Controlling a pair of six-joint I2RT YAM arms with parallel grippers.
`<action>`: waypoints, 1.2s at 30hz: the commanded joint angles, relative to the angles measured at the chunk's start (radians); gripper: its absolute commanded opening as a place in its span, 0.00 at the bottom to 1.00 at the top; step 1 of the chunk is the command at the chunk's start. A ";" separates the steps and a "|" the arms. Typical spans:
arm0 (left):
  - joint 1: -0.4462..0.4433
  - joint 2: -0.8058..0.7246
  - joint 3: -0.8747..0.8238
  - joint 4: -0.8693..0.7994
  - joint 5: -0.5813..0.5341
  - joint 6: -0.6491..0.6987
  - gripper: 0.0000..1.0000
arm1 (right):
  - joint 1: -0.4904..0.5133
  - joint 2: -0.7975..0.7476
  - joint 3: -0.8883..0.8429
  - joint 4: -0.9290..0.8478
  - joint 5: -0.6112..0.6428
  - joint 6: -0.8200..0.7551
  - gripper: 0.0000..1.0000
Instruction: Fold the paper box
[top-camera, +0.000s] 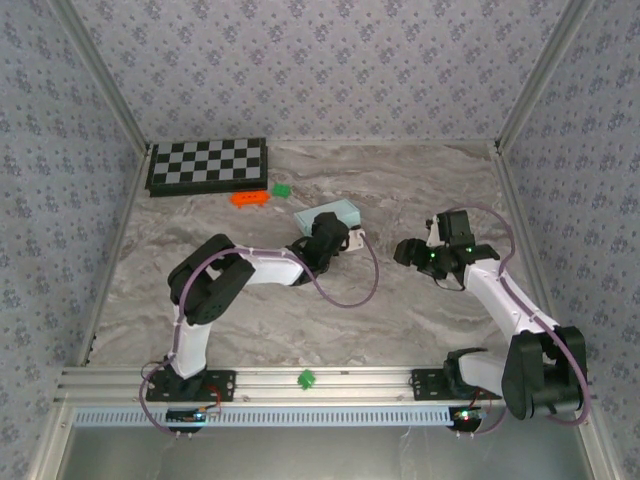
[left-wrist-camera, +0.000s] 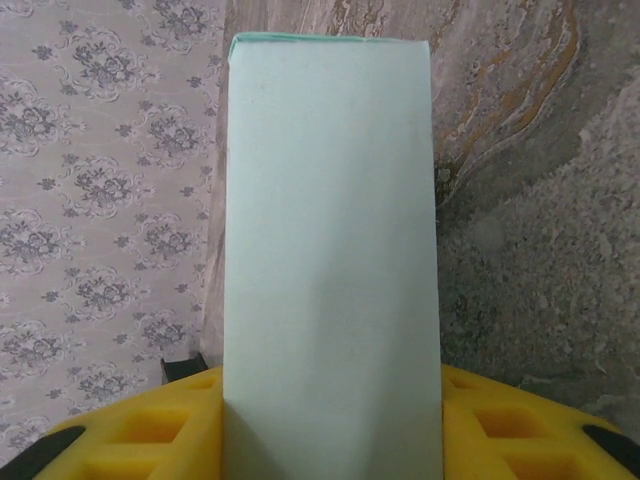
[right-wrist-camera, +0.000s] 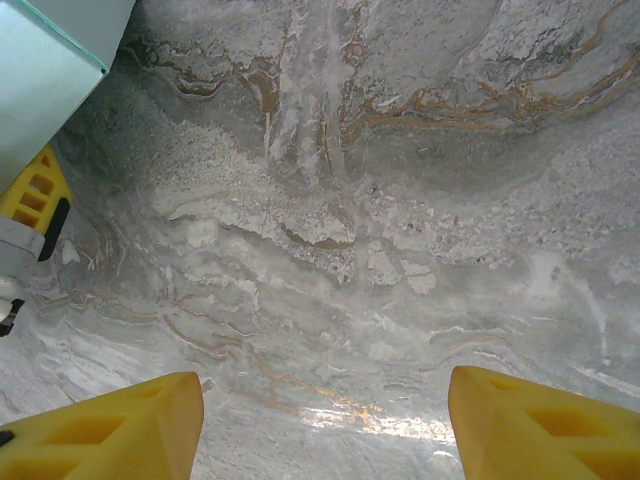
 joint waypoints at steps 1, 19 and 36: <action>-0.006 0.016 -0.002 0.046 -0.031 -0.002 0.47 | -0.007 -0.015 -0.010 -0.016 0.008 -0.004 0.68; -0.009 -0.060 -0.001 0.006 0.017 -0.053 0.86 | -0.009 -0.009 -0.019 -0.010 0.008 -0.007 0.68; 0.042 -0.270 0.086 -0.416 0.201 -0.370 0.99 | -0.015 0.018 -0.017 0.005 0.011 -0.014 0.68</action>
